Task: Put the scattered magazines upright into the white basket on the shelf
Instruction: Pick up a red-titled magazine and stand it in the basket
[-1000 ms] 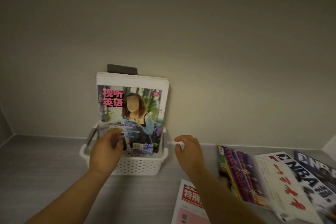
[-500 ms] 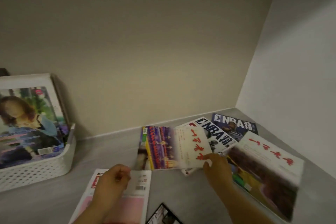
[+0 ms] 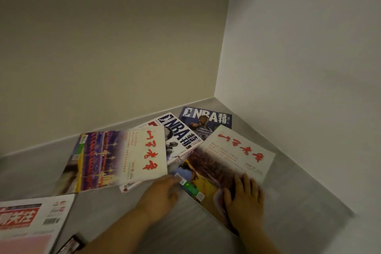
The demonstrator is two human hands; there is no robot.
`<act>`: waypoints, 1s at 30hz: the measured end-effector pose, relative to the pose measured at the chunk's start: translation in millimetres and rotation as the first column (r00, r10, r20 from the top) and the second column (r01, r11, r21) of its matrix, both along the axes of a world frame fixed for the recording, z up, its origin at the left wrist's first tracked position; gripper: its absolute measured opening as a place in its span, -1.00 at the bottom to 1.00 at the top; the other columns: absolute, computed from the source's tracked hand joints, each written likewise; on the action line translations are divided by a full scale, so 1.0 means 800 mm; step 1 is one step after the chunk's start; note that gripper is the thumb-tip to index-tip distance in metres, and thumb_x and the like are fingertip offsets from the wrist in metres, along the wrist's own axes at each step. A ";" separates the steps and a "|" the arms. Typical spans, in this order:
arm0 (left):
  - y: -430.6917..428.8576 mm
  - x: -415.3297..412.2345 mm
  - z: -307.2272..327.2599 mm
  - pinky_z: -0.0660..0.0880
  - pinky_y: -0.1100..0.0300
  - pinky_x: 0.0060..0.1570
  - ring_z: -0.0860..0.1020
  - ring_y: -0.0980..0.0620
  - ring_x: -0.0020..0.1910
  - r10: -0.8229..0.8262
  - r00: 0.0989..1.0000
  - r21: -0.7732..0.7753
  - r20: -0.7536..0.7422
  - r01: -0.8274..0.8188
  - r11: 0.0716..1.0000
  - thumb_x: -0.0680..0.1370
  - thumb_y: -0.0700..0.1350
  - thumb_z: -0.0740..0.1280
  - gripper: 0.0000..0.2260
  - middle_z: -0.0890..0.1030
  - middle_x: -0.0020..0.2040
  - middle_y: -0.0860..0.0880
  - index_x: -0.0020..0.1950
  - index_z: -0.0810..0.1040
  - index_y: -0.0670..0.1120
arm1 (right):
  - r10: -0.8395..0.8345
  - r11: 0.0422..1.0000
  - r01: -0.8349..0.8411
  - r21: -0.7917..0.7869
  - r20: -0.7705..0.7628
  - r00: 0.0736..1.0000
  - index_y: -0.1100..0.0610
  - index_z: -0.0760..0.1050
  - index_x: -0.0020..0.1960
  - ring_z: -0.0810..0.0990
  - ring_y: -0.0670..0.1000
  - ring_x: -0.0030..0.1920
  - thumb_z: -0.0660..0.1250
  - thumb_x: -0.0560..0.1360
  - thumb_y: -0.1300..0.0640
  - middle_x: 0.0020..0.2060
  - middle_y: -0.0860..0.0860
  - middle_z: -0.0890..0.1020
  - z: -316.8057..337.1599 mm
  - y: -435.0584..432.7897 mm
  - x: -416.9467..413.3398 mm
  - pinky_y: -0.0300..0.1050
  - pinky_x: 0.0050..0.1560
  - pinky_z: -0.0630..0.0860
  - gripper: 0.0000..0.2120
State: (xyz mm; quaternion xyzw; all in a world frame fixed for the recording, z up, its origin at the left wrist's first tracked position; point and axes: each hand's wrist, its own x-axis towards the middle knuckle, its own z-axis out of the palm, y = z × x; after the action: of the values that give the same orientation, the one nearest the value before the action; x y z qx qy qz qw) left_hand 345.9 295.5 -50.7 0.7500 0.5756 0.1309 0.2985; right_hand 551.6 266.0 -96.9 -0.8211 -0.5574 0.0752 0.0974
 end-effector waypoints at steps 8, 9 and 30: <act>0.046 0.070 -0.022 0.17 -0.02 0.34 0.22 -0.12 0.39 0.132 0.889 0.047 -0.439 -0.124 0.991 0.49 0.13 0.16 -0.42 0.23 0.45 -0.10 0.43 0.05 -0.04 | 0.039 0.997 -0.034 0.066 -0.090 0.995 0.07 0.08 0.45 -0.01 0.10 0.49 0.03 0.52 -0.13 0.49 0.09 0.09 -0.004 0.000 0.006 0.06 0.48 -0.14 -0.44; 0.051 0.071 -0.020 0.21 -0.01 0.30 0.29 -0.13 0.35 0.179 0.899 0.042 -0.399 -0.177 0.983 0.48 0.12 0.20 -0.44 0.32 0.39 -0.12 0.39 0.14 -0.07 | 0.042 0.997 -0.036 0.066 -0.097 0.994 0.07 0.08 0.45 -0.02 0.10 0.49 0.03 0.52 -0.13 0.50 0.09 0.09 -0.004 0.001 0.007 0.06 0.48 -0.15 -0.44; -0.011 0.000 0.086 0.36 0.14 -0.27 0.42 0.01 -0.27 0.234 0.831 0.129 0.504 -0.341 0.931 0.50 -0.23 0.25 -0.72 0.42 -0.28 0.10 -0.27 0.29 0.12 | -0.070 0.853 0.516 -0.074 -0.997 -0.028 0.24 0.37 0.28 0.51 0.21 0.09 0.24 0.50 0.17 0.23 0.25 0.49 0.072 0.002 -0.008 0.11 0.16 0.44 -0.63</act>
State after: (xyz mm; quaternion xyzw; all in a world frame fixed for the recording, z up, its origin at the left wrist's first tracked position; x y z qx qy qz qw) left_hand 345.8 286.9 18.0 0.6257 0.5726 0.4173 0.3264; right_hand 545.2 267.8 -39.4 -0.6095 -0.1460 0.5005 0.5972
